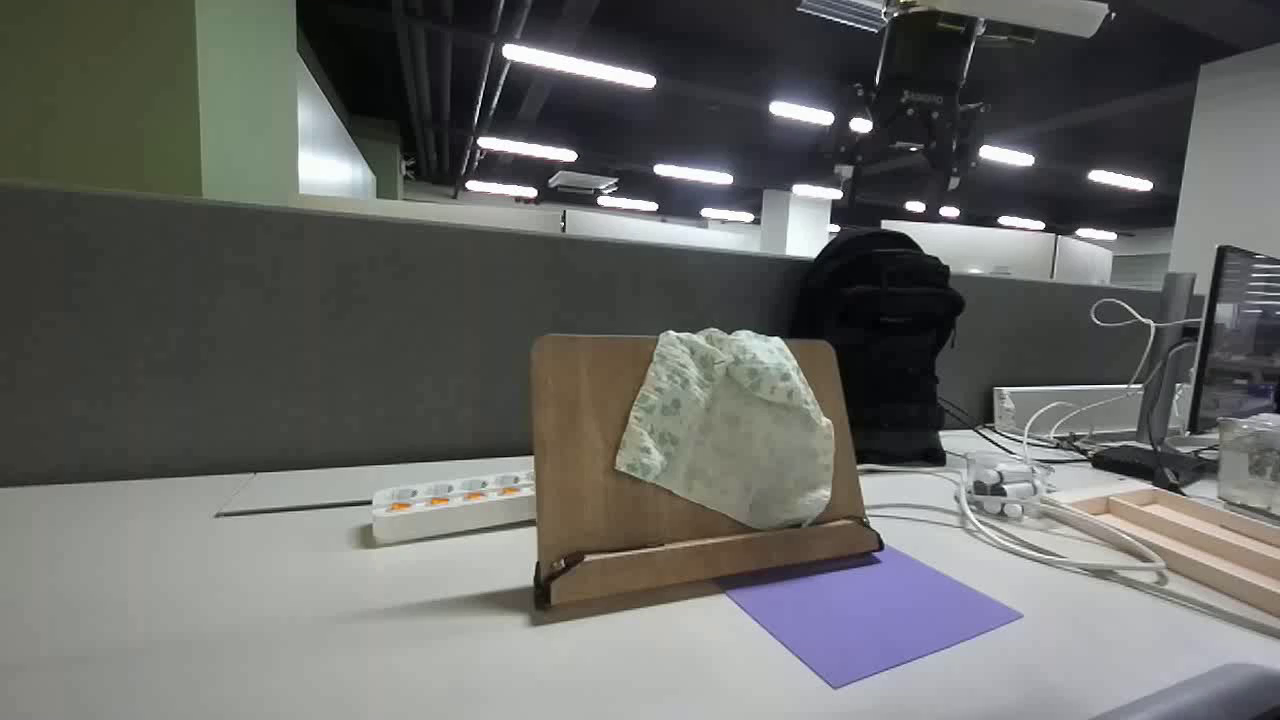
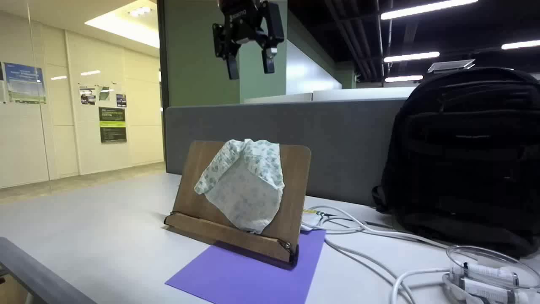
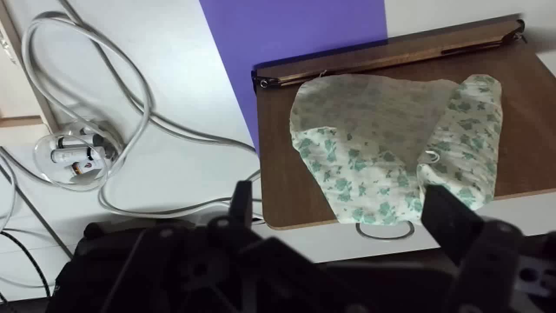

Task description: Place the cloth on the table

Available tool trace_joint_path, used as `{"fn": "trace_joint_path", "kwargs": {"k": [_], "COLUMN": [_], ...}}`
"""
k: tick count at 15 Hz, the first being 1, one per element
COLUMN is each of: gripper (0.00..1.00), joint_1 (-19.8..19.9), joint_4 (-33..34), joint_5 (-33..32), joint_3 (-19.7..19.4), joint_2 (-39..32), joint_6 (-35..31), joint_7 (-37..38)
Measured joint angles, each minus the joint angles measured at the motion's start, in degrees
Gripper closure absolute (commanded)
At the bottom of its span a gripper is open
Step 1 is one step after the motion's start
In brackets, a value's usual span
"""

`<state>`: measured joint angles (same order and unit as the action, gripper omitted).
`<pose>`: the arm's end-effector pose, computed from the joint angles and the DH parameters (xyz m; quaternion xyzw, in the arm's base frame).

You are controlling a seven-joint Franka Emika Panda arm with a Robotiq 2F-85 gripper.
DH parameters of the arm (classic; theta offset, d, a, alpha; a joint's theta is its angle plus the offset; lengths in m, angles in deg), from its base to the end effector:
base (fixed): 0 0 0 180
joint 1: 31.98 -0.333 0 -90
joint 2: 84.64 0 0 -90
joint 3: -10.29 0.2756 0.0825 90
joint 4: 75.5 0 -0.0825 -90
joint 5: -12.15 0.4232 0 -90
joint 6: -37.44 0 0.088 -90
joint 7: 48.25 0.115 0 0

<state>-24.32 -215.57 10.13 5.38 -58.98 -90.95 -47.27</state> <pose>0.4760 -0.1068 0.4263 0.9870 -0.1060 0.1209 0.0084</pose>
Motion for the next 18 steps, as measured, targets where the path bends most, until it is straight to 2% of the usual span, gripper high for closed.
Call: {"fn": "trace_joint_path", "kwargs": {"k": [13, 18], "gripper": [0.0, 0.0], "joint_1": [0.0, -0.08], "joint_4": [-0.1, -0.16], "joint_5": [-0.05, -2.98], "joint_3": [0.02, 1.75], "joint_2": [-0.07, -4.06], "joint_6": [-0.08, -2.77], "joint_7": [0.0, 0.09]}}
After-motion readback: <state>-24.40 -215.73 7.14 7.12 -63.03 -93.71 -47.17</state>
